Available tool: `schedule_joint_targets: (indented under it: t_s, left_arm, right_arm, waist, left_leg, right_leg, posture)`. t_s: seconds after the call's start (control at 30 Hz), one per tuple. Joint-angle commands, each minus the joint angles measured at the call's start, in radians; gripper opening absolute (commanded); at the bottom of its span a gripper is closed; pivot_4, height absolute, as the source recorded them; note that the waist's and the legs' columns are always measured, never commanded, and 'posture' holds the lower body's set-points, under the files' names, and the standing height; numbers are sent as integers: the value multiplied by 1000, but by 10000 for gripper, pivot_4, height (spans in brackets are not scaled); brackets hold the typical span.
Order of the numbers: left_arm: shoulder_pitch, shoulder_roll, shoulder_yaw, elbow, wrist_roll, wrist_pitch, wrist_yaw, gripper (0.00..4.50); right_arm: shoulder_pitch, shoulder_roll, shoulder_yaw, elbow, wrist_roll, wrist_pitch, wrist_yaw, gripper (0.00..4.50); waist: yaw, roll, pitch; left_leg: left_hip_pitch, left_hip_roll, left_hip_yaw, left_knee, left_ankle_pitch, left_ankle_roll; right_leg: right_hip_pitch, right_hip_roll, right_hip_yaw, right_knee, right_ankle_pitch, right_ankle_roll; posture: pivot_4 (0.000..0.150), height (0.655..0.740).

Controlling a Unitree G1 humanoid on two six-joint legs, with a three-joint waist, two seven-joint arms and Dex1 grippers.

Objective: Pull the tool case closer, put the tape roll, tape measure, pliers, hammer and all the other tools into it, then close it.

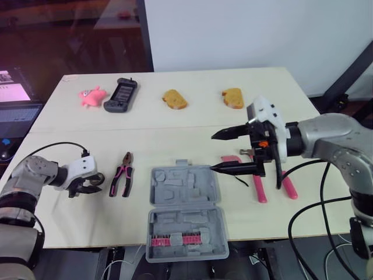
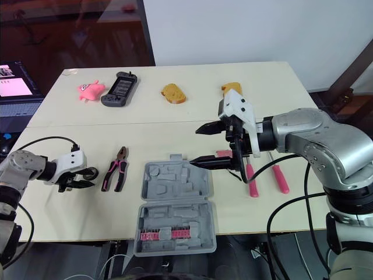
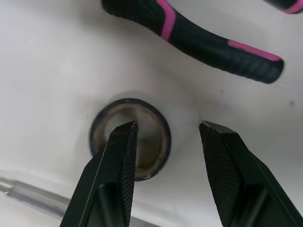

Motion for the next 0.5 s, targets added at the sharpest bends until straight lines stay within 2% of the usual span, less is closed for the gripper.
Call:
schedule_joint_targets:
  t_s: [0.03, 0.1, 0.13, 0.3, 0.5]
  left_arm:
    - [-14, -9, -6, 36, 20, -13, 7, 12972]
    - [-23, -6, 1, 43, 16, -7, -3, 3733]
    - [-31, 2, 8, 45, 13, -2, -8, 473]
    - [-85, 57, 43, 21, -18, 36, -70, 473]
    - [-201, 81, 59, -122, -70, 158, -216, 473]
  right_arm:
    - [-19, -22, -34, -39, 23, 6, -6, 45000]
    - [-12, -28, -38, -48, 34, 13, -8, 45000]
    - [-7, -32, -41, -53, 38, 15, -10, 45000]
    - [20, -54, -51, -66, 51, 21, -13, 45000]
    - [115, -100, -74, -140, 72, 22, -21, 45000]
  waist:
    - [1, 0, 0]
    - [0, 0, 0]
    - [0, 0, 0]
    - [-3, -1, 0]
    - [3, -3, 1]
  left_leg:
    - [0, 0, 0, 0, 0, 0]
    - [0, 0, 0, 0, 0, 0]
    - [0, 0, 0, 0, 0, 0]
    - [0, 0, 0, 0, 0, 0]
    - [-1, 0, -1, 1, 0, 0]
  right_leg:
    - [0, 0, 0, 0, 0, 0]
    - [0, 0, 0, 0, 0, 0]
    - [0, 0, 0, 0, 0, 0]
    - [0, 0, 0, 0, 0, 0]
    - [1, 0, -1, -1, 0, 0]
  posture:
    - [1500, 7400]
    - [1500, 7400]
    - [1500, 7400]
    - [1500, 7400]
    - [1500, 7400]
